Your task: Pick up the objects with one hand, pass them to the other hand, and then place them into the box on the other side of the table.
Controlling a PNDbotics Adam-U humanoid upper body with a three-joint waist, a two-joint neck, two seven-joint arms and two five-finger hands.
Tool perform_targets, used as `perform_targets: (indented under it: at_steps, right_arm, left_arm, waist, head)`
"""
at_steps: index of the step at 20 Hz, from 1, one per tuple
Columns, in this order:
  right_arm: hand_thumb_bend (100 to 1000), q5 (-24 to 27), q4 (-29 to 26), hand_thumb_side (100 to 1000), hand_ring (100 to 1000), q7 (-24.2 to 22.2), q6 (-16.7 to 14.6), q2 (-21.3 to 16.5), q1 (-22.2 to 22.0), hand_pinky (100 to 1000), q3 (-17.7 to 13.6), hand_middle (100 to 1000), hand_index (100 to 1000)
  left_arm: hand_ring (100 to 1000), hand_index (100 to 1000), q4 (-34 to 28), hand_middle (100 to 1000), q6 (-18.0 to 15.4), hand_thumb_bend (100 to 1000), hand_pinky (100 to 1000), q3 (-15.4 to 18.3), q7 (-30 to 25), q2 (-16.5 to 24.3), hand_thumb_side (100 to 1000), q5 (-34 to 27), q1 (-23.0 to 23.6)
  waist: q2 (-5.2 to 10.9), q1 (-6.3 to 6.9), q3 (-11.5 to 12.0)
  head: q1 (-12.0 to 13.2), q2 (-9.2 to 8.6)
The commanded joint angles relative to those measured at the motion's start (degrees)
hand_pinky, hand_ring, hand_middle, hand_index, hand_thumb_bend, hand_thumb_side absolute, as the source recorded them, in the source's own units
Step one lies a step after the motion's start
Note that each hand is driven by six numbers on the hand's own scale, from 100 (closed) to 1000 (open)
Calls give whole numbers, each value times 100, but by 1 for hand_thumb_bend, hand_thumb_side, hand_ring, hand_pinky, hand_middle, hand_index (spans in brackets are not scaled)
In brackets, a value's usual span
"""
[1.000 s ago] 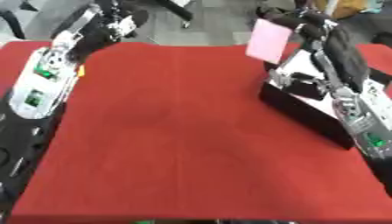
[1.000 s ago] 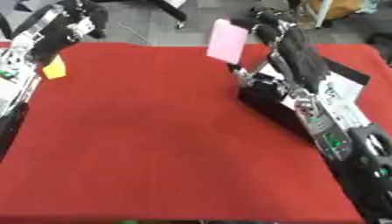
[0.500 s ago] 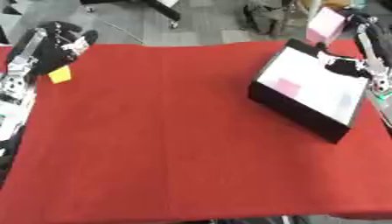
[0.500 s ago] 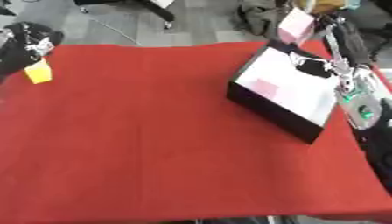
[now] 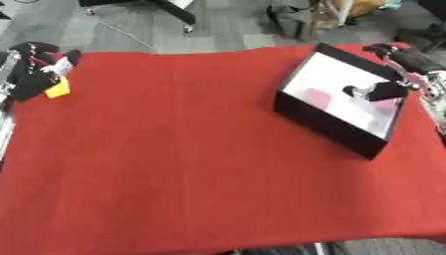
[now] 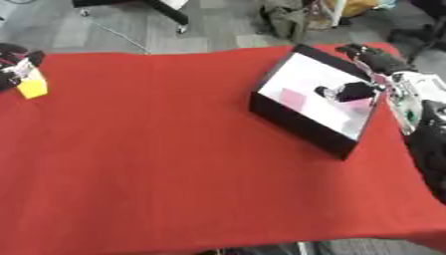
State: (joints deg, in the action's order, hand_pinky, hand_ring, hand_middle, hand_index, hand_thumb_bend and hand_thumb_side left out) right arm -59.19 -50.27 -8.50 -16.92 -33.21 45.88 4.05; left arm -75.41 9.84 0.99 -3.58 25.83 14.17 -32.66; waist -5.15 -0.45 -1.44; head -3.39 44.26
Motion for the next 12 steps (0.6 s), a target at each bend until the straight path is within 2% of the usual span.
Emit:
perform_targets:
  at_steps: [1, 4, 6, 9, 12]
  right_arm:
    - [486, -124, -727, 650, 983, -152, -67, -357, 57, 949, -128, 956, 1000]
    - [360, 285, -1796, 488, 930, 343, -77, -322, -234, 921, -209, 900, 1000]
    - [284, 613, -2709, 406, 909, 728, -117, -132, -578, 909, -157, 880, 987]
    - [248, 834, -4126, 386, 901, 954, -155, 291, -1112, 903, 10, 870, 977]
    - [204, 659, -5185, 368, 881, 997, -343, 805, -1462, 891, 214, 848, 948]
  left_arm:
    - [573, 755, 19, 557, 6, 517, 711, 137, 78, 210, 595, 87, -71]
    - [577, 759, 164, 562, 12, 525, 711, 182, 147, 272, 578, 271, -121]
    - [591, 772, 360, 579, 26, 541, 714, 181, 199, 354, 555, 545, -236]
    - [613, 787, 880, 604, -86, 561, 721, 102, 187, 526, 527, 1359, -594]
    - [677, 817, 1538, 669, -309, 609, 741, 38, 64, 718, 476, 2440, -1078]
  waist:
    - [109, -11, -18]
    - [101, -13, -46]
    - [84, -4, -65]
    - [37, 15, -91]
    - [-39, 22, -121]
  head:
    - [-8, -14]
    - [252, -14]
    - [681, -14]
    - [1274, -14]
    - [1722, -14]
